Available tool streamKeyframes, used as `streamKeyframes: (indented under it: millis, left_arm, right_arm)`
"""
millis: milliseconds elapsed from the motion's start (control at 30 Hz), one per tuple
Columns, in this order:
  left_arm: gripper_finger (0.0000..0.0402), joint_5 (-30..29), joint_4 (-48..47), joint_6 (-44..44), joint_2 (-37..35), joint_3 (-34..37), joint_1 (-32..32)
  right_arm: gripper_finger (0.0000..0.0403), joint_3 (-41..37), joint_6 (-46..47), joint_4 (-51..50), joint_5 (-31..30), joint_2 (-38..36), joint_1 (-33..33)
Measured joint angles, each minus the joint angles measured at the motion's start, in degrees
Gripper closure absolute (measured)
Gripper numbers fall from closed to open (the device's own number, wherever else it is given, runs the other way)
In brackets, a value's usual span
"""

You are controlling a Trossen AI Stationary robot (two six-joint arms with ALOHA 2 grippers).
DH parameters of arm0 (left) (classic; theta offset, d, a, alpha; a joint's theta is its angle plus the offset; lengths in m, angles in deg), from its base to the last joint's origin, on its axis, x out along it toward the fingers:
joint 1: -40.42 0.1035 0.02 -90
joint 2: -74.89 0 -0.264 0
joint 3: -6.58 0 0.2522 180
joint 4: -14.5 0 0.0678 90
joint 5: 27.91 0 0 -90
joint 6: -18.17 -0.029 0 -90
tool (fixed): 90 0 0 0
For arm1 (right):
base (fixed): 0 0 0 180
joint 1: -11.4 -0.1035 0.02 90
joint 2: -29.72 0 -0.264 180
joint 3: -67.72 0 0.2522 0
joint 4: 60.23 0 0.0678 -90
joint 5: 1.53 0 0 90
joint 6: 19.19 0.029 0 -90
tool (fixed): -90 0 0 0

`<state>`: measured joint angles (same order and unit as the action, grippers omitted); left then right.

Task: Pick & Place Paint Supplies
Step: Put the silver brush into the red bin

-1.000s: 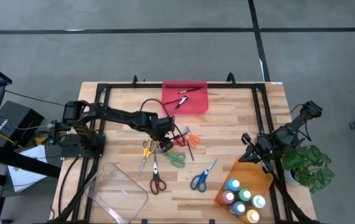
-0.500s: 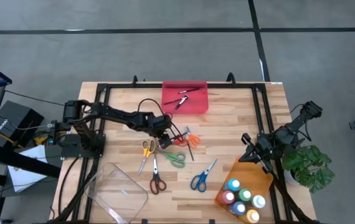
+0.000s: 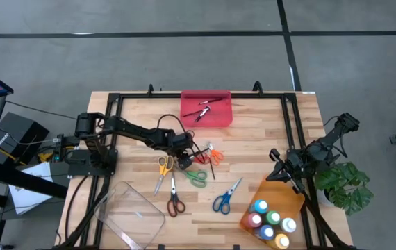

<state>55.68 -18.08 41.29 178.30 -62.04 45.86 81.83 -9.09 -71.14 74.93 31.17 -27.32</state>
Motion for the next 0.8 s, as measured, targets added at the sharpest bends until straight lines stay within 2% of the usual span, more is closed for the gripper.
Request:
streamKeyframes:
  millis: [133, 333, 467, 800]
  left_arm:
    - [0.0199, -1.9, -2.6, -1.2, -0.7, 0.1, 0.1]
    - [0.0239, -2.5, -8.5, -3.6, -1.1, 0.0, 0.7]
    - [0.0246, 0.8, -9.2, -4.1, -1.1, 0.0, 2.3]
    - [0.0249, 8.4, -12.4, 2.5, -1.1, 0.1, 8.1]
  right_arm:
    - [0.0394, 0.0, 0.0, 0.0, 0.0, 0.0, 0.0]
    - [0.0394, 0.0, 0.0, 0.0, 0.0, 0.0, 0.0]
    - [0.0394, 0.0, 0.0, 0.0, 0.0, 0.0, 0.0]
    - [0.0394, 0.0, 0.0, 0.0, 0.0, 0.0, 0.0]
